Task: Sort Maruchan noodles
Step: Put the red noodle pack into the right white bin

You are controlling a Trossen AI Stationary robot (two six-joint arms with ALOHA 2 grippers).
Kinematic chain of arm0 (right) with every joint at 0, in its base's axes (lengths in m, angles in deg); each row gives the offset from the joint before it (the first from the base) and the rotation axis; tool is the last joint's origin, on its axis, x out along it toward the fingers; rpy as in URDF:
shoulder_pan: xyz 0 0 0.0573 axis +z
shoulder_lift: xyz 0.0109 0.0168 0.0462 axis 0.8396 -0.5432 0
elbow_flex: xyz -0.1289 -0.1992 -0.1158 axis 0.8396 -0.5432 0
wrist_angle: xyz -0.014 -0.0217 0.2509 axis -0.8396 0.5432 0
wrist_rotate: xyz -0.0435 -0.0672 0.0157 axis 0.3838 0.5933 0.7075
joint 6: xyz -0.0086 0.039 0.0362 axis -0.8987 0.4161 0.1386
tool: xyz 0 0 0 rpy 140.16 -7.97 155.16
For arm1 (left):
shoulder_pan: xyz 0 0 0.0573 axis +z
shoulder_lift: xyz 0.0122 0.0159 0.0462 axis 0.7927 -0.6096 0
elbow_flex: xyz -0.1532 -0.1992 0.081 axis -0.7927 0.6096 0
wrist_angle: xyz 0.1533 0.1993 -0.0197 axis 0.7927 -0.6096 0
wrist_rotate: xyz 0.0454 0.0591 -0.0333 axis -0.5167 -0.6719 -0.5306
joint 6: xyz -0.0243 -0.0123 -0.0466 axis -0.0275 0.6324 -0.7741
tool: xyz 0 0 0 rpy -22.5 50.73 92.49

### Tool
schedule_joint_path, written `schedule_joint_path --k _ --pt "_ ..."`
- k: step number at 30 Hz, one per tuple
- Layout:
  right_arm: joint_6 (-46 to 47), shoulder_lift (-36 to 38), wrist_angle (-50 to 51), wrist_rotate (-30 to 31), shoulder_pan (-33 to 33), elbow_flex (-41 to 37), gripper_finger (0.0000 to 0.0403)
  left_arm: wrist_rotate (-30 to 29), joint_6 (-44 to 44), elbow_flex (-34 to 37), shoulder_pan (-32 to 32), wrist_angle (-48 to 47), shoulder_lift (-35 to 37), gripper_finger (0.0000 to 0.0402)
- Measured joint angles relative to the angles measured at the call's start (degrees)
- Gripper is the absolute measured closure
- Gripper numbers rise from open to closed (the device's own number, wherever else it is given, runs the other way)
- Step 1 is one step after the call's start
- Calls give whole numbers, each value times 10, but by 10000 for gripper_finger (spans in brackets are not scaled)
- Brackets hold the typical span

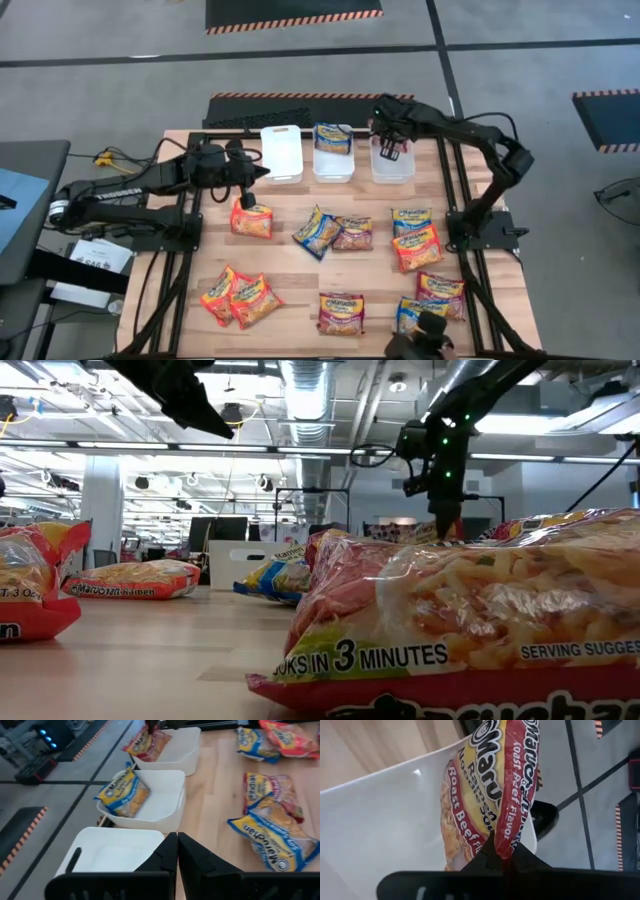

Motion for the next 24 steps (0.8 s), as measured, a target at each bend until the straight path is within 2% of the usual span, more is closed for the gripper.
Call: schedule_joint_path --k 6,14,19,24 --pt "-4 -26 -6 19 0 0 375 0 0 0 21 -1 0 401" --pt "-19 -36 -21 61 1 0 304 1 0 0 30 -1 0 401" --pt "-18 -36 -25 67 1 0 258 1 0 0 30 -1 0 401" --pt "-19 -36 -16 115 8 0 221 0 0 0 30 -2 0 401"
